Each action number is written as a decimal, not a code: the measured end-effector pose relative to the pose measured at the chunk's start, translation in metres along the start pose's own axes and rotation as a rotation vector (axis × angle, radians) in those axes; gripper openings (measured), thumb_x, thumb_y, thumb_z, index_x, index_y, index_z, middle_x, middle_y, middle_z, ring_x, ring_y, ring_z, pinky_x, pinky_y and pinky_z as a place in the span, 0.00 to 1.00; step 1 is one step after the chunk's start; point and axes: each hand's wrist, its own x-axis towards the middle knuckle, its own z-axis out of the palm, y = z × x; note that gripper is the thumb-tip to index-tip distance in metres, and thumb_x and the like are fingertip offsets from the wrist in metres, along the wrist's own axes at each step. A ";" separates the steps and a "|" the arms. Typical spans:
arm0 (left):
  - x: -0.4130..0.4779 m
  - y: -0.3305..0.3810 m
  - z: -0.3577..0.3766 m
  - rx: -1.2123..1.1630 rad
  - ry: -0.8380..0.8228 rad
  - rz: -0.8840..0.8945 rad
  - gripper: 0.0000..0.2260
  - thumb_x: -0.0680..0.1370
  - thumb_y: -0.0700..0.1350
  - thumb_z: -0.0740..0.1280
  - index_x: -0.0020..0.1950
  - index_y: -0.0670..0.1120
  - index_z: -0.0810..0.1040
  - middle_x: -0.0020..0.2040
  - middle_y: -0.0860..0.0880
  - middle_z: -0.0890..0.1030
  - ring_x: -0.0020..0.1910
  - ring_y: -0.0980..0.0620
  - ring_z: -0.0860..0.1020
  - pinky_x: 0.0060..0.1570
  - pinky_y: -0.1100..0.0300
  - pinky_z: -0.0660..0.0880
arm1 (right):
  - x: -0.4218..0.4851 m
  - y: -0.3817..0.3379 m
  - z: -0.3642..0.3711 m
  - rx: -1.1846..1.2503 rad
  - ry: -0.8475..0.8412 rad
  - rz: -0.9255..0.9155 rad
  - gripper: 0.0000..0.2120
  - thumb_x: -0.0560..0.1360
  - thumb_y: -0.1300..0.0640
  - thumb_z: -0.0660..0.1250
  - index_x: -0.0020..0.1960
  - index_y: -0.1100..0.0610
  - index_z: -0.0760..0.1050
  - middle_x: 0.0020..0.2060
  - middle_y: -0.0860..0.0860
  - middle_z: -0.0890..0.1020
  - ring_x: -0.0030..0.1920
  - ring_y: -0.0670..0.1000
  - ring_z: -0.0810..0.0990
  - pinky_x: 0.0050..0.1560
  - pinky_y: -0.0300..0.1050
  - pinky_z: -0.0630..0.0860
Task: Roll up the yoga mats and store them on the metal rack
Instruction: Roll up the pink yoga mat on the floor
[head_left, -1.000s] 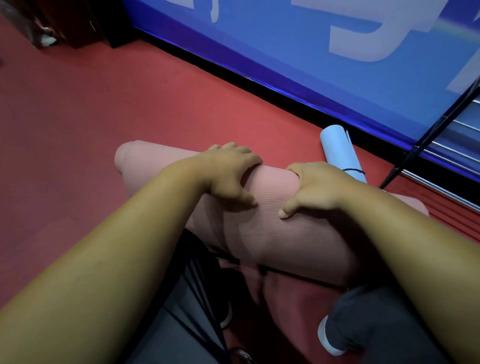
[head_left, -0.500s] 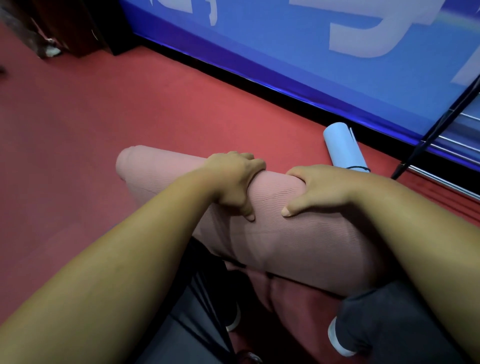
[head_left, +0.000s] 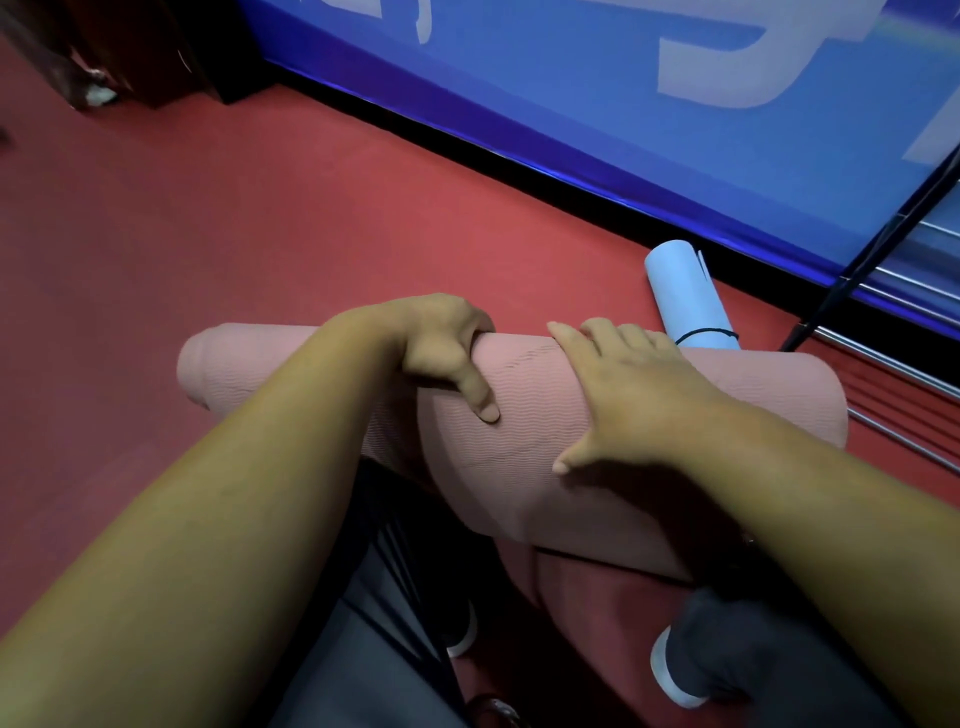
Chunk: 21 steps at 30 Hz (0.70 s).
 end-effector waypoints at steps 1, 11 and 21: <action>0.000 0.000 0.000 -0.019 -0.020 -0.006 0.33 0.51 0.67 0.85 0.50 0.55 0.83 0.41 0.58 0.86 0.44 0.54 0.84 0.46 0.56 0.80 | -0.001 -0.003 0.004 -0.018 0.005 0.021 0.73 0.56 0.18 0.74 0.86 0.48 0.40 0.78 0.52 0.62 0.75 0.60 0.67 0.76 0.61 0.65; -0.001 0.010 0.005 0.081 -0.115 0.008 0.34 0.63 0.67 0.83 0.64 0.56 0.79 0.56 0.55 0.84 0.55 0.50 0.82 0.61 0.49 0.80 | 0.007 0.002 0.001 0.158 -0.036 0.076 0.48 0.55 0.26 0.79 0.69 0.40 0.68 0.59 0.42 0.75 0.61 0.58 0.75 0.60 0.60 0.74; -0.007 0.030 0.031 0.653 0.111 0.085 0.64 0.53 0.82 0.74 0.80 0.48 0.62 0.76 0.47 0.70 0.75 0.42 0.70 0.79 0.37 0.60 | 0.025 0.034 -0.014 0.587 -0.263 0.125 0.30 0.55 0.35 0.84 0.54 0.41 0.83 0.48 0.39 0.86 0.50 0.46 0.84 0.56 0.49 0.82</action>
